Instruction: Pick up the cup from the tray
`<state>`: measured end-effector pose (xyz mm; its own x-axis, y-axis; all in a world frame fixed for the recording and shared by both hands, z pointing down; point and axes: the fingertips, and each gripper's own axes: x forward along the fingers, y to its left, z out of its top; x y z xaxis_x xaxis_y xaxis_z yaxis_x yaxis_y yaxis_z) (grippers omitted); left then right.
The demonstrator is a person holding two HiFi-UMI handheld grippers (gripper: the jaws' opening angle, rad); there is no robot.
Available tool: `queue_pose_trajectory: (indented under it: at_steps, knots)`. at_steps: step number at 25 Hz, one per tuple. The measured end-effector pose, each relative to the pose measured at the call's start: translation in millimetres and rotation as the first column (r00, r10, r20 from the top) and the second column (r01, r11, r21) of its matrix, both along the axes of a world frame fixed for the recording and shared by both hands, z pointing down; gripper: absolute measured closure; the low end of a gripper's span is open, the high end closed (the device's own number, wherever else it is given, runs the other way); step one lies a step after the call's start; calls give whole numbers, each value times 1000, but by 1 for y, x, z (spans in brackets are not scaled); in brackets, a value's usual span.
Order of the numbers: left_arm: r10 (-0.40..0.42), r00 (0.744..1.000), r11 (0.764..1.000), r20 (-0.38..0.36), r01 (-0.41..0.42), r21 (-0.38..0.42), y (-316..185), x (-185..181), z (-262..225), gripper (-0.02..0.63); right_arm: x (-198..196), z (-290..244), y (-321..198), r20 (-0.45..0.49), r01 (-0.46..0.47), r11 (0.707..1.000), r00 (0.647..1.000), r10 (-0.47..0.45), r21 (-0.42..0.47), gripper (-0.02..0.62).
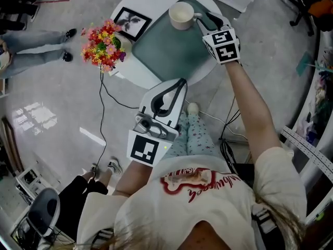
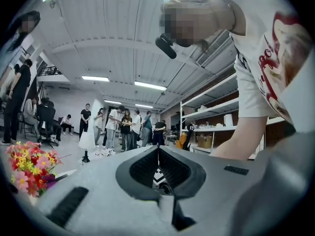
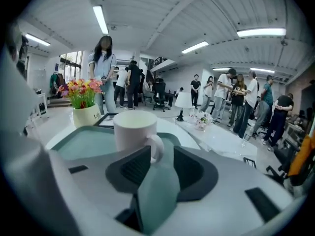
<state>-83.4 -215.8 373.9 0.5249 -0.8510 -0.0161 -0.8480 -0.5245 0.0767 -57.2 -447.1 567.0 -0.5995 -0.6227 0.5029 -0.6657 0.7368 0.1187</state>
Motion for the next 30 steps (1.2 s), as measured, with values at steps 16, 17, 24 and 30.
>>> queue_pose_trajectory:
  at_steps: [16, 17, 24, 30]
  knots:
    - [-31, 999, 999, 17, 32, -41, 3, -12, 11, 591, -9, -14, -11, 285, -141, 989, 951, 122, 47, 548]
    - [-34, 999, 999, 20, 34, -41, 3, -13, 11, 592, -8, -20, -9, 307, -149, 988, 943, 130, 39, 549]
    - [-81, 996, 997, 26, 81, -14, 3, -30, -9, 592, 10, -96, 45, 367, -196, 977, 906, 212, -82, 549]
    - [-107, 992, 992, 63, 102, 69, -2, -39, -53, 592, 35, -196, 103, 371, -197, 980, 912, 174, 23, 550]
